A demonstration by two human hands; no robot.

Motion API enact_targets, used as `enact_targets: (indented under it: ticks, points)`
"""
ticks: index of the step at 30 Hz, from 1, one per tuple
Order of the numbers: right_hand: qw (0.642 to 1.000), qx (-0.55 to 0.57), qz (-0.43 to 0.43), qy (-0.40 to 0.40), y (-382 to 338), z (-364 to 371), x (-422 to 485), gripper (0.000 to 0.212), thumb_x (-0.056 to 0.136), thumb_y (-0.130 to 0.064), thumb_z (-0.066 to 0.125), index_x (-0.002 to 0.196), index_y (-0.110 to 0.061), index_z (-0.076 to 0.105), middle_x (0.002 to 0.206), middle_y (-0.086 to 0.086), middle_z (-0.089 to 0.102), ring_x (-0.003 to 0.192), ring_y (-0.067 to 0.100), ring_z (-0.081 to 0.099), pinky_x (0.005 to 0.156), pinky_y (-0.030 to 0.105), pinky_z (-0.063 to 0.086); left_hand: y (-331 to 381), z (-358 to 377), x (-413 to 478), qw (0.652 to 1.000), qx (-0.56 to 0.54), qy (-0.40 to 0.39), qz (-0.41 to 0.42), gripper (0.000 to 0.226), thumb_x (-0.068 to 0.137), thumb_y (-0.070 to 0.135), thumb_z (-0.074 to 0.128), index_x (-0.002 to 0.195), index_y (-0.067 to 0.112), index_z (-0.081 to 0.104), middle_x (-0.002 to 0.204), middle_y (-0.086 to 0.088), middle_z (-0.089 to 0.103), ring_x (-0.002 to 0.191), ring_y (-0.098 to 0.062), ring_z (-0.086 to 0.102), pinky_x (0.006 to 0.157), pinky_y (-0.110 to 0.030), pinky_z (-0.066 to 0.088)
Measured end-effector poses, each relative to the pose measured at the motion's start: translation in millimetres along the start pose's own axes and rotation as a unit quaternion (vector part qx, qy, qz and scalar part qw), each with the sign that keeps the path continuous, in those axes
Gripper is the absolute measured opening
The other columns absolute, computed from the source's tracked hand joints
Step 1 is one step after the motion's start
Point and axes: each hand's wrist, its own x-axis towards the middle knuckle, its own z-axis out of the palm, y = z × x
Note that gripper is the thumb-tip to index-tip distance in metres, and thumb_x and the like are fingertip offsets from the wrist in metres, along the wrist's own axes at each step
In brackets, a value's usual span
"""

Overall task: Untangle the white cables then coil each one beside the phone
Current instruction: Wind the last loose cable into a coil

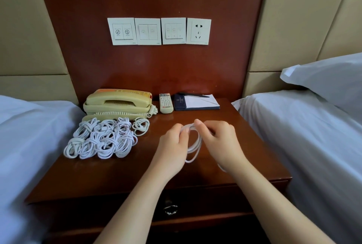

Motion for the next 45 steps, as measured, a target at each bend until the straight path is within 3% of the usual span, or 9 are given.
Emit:
enact_targets:
  ticks: [3,18,22,25,28,32,37,41,45]
  points:
    - [0.991,-0.118,-0.053,0.023,6.1,-6.2,3.1,0.032,0.095,-0.031,0.052,0.064,-0.024,0.053,0.050,-0.009,0.046,0.047,0.009,0.042,0.048,0.017,0.032,-3.8,0.3,2.4,0.999,0.039,-0.011,0.003,0.034,0.101,0.032,0.032,0.075,0.016,0.046,0.067,0.002,0.050,0.066,-0.018,0.054,0.063,-0.036,0.044]
    - [0.986,0.041,0.011,0.162,37.5,-17.6,14.7,0.035,0.096,-0.019,0.052,0.063,-0.009,0.053,0.047,-0.008,0.034,0.049,0.006,0.030,0.048,0.019,0.023,10.0,15.2,-3.1,0.987,-0.051,-0.037,0.147,0.036,0.098,0.024,0.046,0.067,0.006,0.054,0.057,-0.002,0.049,0.054,-0.006,0.043,0.054,-0.020,0.034]
    - [0.993,0.027,0.017,0.111,39.8,-17.1,13.5,0.034,0.095,-0.022,0.053,0.063,-0.011,0.056,0.044,-0.008,0.039,0.046,0.005,0.033,0.047,0.020,0.024,9.6,9.1,2.0,0.986,-0.129,0.038,0.100,0.040,0.100,0.021,0.044,0.061,0.026,0.052,0.051,0.011,0.045,0.051,-0.004,0.040,0.055,-0.021,0.032]
    - [0.998,-0.051,-0.001,-0.039,35.4,-13.7,9.1,0.033,0.095,-0.026,0.052,0.064,-0.016,0.056,0.048,-0.006,0.043,0.049,0.007,0.038,0.051,0.022,0.029,4.9,3.1,9.2,0.979,-0.164,0.117,-0.017,0.044,0.101,0.031,0.037,0.061,0.020,0.050,0.050,0.010,0.044,0.052,-0.008,0.040,0.060,-0.031,0.038]
    - [0.974,-0.111,-0.033,-0.196,24.9,-4.5,1.5,0.026,0.097,-0.025,0.048,0.074,-0.017,0.057,0.064,-0.004,0.054,0.062,0.013,0.049,0.063,0.030,0.041,-1.0,-3.2,14.2,0.973,-0.128,0.182,-0.064,0.045,0.102,0.030,0.032,0.066,0.013,0.052,0.059,0.003,0.050,0.061,-0.017,0.048,0.070,-0.043,0.049]
    - [0.942,-0.195,-0.107,-0.252,8.6,11.8,-7.0,0.021,0.100,-0.029,0.038,0.086,-0.021,0.051,0.076,0.002,0.058,0.070,0.025,0.054,0.066,0.042,0.049,-5.7,-11.7,17.0,0.972,-0.084,0.214,-0.055,0.045,0.102,0.023,0.031,0.061,0.020,0.048,0.063,0.000,0.053,0.066,-0.025,0.054,0.067,-0.039,0.048]
    - [0.925,-0.230,-0.197,-0.229,-4.5,14.4,-10.8,0.026,0.100,-0.033,0.036,0.079,-0.019,0.044,0.069,0.001,0.052,0.063,0.027,0.051,0.061,0.042,0.049,-19.1,-26.5,17.8,0.970,0.012,0.242,-0.014,0.037,0.096,0.014,0.043,0.063,-0.001,0.048,0.056,-0.013,0.049,0.055,-0.027,0.044,0.054,-0.033,0.028]
    - [0.920,-0.236,-0.283,-0.137,-9.4,16.1,-12.9,0.035,0.096,-0.038,0.036,0.070,-0.019,0.050,0.062,0.000,0.057,0.054,0.028,0.055,0.051,0.037,0.047,-19.2,-26.5,17.4,0.977,0.078,0.200,0.003,0.041,0.093,0.014,0.050,0.055,0.014,0.037,0.049,0.001,0.037,0.047,-0.011,0.032,0.046,-0.018,0.028]
    - [0.946,-0.195,-0.249,-0.074,-3.8,8.5,-5.8,0.036,0.092,-0.042,0.035,0.072,-0.023,0.058,0.061,-0.009,0.054,0.052,0.022,0.055,0.045,0.036,0.044,-15.9,-19.7,18.2,0.993,0.069,0.097,0.003,0.033,0.090,0.018,0.055,0.058,0.017,0.049,0.052,0.005,0.046,0.051,-0.010,0.041,0.049,-0.026,0.028]
